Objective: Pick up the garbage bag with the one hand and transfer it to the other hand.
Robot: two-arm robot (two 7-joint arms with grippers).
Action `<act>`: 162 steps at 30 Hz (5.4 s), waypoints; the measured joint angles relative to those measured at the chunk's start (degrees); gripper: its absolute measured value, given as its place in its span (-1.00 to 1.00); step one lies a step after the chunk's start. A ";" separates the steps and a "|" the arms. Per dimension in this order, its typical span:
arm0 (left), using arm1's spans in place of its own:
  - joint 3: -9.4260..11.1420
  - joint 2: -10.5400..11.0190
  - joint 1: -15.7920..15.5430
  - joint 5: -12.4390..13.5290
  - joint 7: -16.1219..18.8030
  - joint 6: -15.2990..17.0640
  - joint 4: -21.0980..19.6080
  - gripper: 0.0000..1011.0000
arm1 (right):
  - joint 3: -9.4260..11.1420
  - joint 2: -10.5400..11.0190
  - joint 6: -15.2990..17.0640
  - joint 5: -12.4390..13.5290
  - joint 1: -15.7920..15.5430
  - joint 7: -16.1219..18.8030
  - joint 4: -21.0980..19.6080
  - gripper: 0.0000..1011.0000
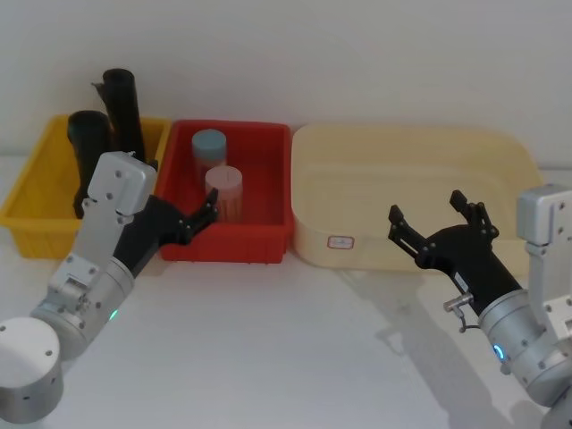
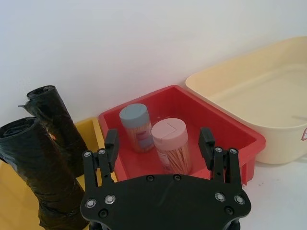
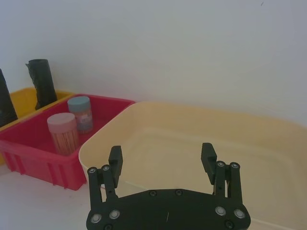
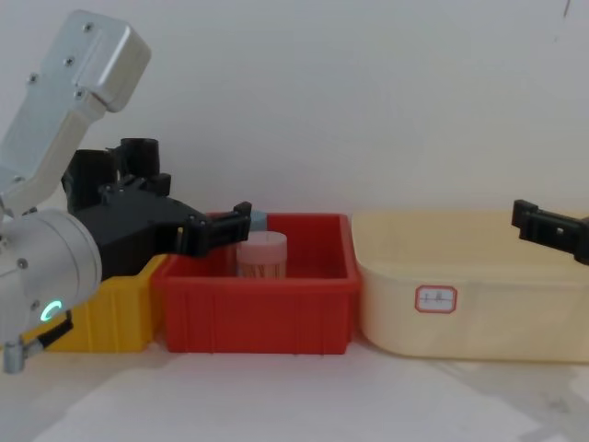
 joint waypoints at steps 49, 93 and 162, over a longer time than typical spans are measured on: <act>0.00 0.00 0.00 0.00 0.00 0.00 0.00 0.98 | 0.00 0.00 0.00 0.00 0.00 0.00 0.00 0.98; -18.19 3.43 10.25 -14.12 2.17 24.80 -18.88 0.98 | 0.00 0.00 0.00 0.00 0.00 0.00 0.00 0.98; -12.99 1.78 -0.42 -8.77 -3.58 29.69 -5.18 0.98 | 0.00 0.00 0.00 0.00 0.00 0.00 0.00 0.98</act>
